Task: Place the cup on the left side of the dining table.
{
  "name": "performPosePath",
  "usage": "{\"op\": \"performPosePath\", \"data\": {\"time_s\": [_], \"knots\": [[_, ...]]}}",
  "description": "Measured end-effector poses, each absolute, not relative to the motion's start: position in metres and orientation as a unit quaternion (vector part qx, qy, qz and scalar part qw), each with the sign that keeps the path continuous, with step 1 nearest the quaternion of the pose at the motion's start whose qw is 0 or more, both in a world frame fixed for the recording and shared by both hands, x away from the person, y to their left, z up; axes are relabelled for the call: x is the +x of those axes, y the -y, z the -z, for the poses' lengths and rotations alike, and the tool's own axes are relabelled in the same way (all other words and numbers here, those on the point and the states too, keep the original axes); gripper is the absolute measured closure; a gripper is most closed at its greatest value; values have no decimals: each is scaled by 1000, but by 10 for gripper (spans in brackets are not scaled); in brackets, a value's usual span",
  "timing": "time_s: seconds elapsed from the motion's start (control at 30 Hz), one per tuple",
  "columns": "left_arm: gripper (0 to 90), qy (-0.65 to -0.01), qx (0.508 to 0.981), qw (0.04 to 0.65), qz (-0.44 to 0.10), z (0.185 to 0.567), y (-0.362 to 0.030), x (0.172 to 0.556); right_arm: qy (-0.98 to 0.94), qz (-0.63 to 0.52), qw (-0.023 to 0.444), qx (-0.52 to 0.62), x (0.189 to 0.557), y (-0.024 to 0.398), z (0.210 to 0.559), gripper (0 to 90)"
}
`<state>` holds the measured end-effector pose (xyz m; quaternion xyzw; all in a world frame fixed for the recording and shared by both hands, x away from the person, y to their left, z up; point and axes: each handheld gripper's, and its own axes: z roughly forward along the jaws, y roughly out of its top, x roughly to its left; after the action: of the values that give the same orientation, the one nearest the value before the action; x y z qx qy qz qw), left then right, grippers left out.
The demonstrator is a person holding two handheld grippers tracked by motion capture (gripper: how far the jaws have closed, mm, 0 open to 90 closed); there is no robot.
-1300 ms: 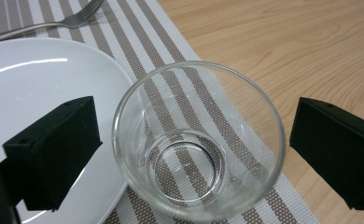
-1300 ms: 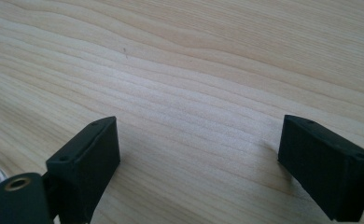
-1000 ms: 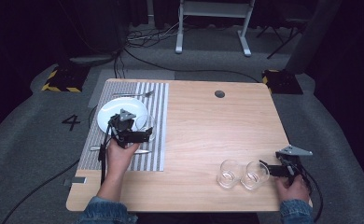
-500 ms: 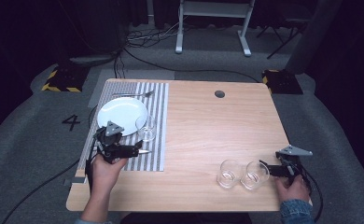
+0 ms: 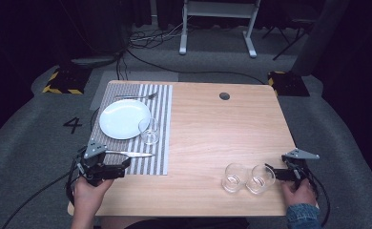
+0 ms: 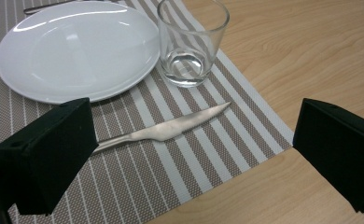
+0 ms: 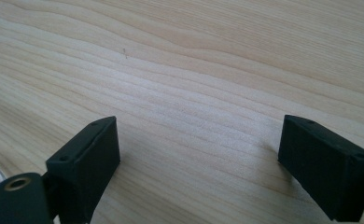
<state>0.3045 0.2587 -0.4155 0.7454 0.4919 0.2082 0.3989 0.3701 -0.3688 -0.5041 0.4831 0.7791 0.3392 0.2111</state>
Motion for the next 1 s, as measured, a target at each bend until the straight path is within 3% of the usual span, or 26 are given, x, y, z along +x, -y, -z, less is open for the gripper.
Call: {"op": "performPosePath", "data": {"time_s": [0.4,1.0], "knots": [[0,-527,736,367,-213,437,-281,280,-780,-339,210,482,370,369,504,127],[0,-544,762,305,-173,484,-305,287,-780,-340,210,481,371,369,504,127]]}}
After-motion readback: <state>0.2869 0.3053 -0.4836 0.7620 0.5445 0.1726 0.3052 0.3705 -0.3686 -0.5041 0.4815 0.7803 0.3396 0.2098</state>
